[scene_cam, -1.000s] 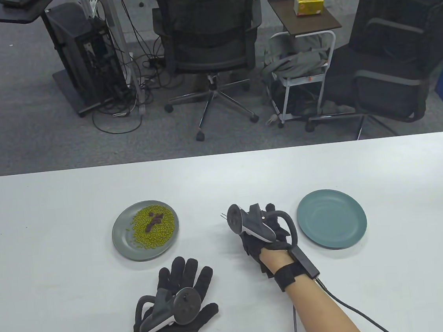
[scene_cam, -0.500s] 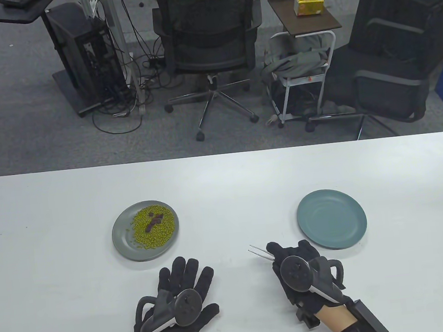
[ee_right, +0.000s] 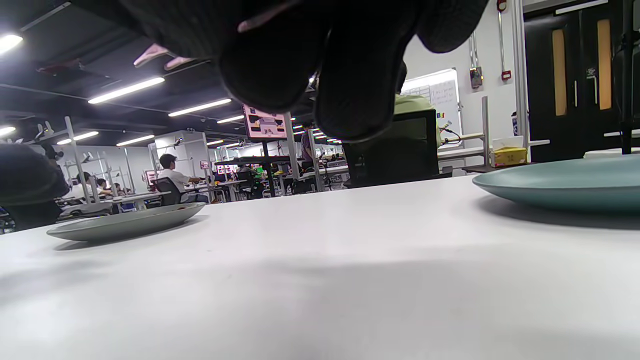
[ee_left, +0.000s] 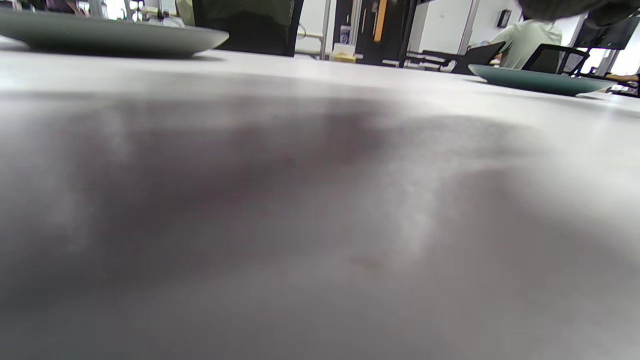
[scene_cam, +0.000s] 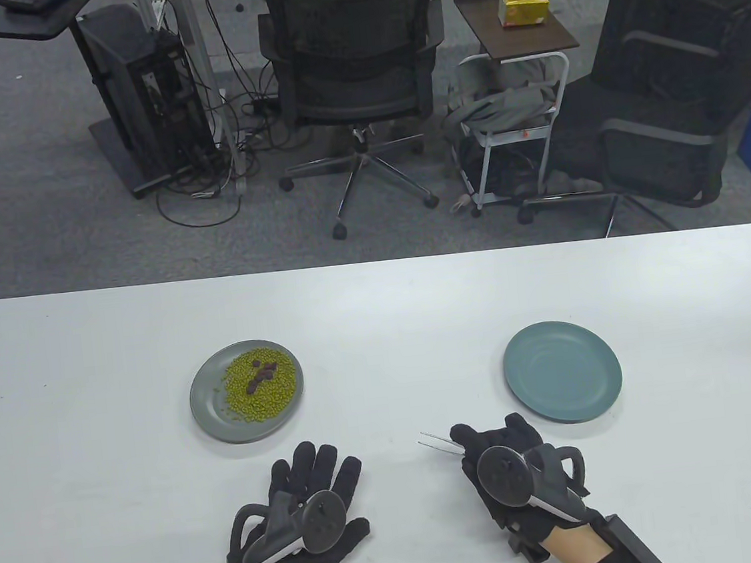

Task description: Pick cranberries with tweezers into plate

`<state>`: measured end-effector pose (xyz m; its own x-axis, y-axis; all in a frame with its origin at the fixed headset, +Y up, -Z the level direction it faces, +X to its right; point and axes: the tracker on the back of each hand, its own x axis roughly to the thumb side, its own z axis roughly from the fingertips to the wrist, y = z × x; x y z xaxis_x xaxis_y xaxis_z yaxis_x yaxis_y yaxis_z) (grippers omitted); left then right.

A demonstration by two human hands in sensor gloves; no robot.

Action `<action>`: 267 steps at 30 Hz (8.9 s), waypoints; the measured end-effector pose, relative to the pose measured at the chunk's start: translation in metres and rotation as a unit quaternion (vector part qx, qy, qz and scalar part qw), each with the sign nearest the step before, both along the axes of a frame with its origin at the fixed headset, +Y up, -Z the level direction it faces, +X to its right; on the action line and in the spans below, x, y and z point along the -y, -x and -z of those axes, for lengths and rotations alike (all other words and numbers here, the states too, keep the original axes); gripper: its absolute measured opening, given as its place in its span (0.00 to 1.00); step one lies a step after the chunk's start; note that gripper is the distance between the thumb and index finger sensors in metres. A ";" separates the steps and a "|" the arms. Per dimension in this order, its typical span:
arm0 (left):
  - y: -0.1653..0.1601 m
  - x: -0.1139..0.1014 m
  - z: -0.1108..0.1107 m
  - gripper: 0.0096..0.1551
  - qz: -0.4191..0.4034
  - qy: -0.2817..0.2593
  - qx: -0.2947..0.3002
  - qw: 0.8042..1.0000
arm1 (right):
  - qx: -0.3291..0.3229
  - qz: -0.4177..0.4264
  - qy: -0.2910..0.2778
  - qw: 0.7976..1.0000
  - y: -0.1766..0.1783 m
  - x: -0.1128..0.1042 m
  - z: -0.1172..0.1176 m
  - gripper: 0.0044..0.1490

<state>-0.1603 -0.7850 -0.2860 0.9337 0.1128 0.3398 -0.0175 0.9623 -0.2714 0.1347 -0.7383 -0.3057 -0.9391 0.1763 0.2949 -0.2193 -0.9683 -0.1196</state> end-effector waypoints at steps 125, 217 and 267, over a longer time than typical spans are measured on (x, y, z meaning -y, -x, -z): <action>0.029 0.034 0.017 0.35 -0.681 0.260 -0.165 0.664 | 0.013 0.001 -0.114 0.993 -0.043 -0.044 0.001 0.29; 0.021 0.030 0.008 0.36 -0.699 0.253 -0.148 0.652 | 0.244 -0.018 -0.016 0.969 -0.149 0.002 0.051 0.29; 0.019 0.030 0.006 0.36 -0.702 0.263 -0.151 0.644 | -0.070 -0.064 -0.146 0.985 0.010 -0.026 -0.022 0.33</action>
